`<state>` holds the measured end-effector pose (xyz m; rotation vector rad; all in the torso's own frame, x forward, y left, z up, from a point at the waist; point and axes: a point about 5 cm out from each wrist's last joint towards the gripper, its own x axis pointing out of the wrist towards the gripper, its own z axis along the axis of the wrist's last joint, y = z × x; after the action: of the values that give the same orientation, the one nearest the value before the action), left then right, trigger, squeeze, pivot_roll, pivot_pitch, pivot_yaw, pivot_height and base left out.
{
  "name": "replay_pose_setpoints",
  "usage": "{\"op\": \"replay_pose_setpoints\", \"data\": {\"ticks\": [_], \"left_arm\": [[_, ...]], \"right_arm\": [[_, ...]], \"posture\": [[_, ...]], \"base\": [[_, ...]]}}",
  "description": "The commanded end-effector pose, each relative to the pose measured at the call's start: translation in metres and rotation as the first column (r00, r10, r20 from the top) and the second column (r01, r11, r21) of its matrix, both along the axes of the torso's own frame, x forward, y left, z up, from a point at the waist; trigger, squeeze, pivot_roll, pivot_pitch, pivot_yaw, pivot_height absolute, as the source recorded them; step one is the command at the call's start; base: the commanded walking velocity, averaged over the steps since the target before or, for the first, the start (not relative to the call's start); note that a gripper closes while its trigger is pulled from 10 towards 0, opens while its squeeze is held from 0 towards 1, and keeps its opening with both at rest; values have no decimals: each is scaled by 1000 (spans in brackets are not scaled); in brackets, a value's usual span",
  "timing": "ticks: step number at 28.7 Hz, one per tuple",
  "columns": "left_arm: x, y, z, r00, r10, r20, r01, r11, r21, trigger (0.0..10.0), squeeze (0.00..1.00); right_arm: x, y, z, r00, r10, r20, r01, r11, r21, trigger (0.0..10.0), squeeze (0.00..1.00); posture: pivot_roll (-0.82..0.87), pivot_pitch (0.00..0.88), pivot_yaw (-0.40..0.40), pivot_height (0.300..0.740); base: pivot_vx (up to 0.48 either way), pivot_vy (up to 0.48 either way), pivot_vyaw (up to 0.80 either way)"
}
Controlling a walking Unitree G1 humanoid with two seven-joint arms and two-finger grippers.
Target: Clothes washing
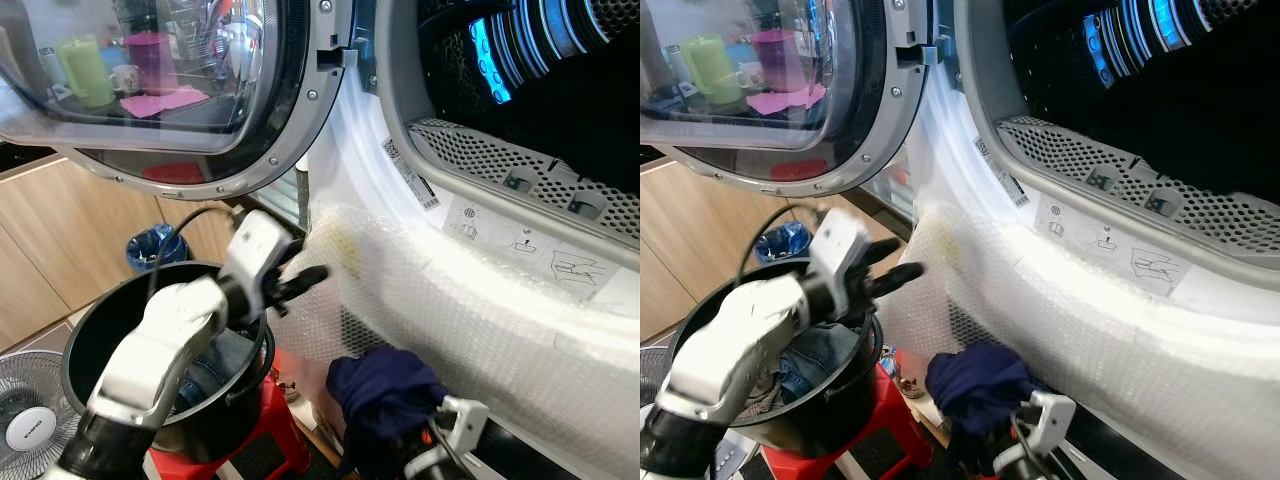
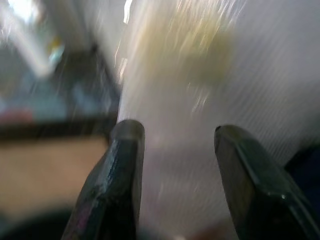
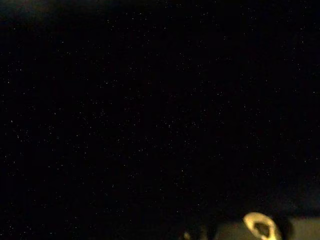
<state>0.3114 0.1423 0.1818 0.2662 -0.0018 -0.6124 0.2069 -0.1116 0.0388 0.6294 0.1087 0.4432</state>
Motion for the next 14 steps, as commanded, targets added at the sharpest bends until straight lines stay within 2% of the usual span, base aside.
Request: {"op": "replay_pose_setpoints", "data": {"ticks": [1, 4, 6, 7, 9, 10, 14], "left_arm": [[-3, 10, -5, 997, 79, 15, -78, 996, -50, 10000, 0], [-6, 26, -18, 972, 209, 104, -211, 978, 4, 10000, 0], [-11, 42, -32, 941, 314, 125, -319, 948, 22, 10000, 0], [-11, 42, -32, 941, 314, 125, -319, 948, 22, 10000, 0], [-13, 57, -41, 902, 417, 117, -418, 908, -14, 10000, 0], [-12, 60, -44, 891, 440, 112, -441, 897, -14, 10000, 0], [-12, 57, -50, 899, 426, 107, -429, 903, 10, 10000, 0]], "right_arm": [[-10, 5, 12, 997, 63, 42, -64, 997, 32, 0, 0], [-20, 1, 19, 996, 71, 56, -73, 997, 34, 0, 0], [-28, 2, 29, 993, 93, 79, -96, 995, 38, 0, 0], [-28, 2, 29, 993, 93, 79, -96, 995, 38, 0, 0], [-37, 8, 54, 977, 152, 149, -161, 986, 53, 0, 0], [-38, 10, 75, 965, 157, 209, -179, 980, 90, 0, 0], [-33, 10, 117, 931, 145, 336, -201, 970, 137, 0, 0]], "posture": [[216, 127, 3, 740], [217, 134, 1, 740], [208, 139, -5, 740], [208, 139, -5, 740], [206, 139, -9, 740], [201, 137, -13, 740], [196, 135, -14, 740]], "base": [[0, 0, 0], [0, 0, 0], [0, 0, 0], [0, 0, 0], [0, 0, 0], [0, 0, 0], [0, 0, 0]]}}
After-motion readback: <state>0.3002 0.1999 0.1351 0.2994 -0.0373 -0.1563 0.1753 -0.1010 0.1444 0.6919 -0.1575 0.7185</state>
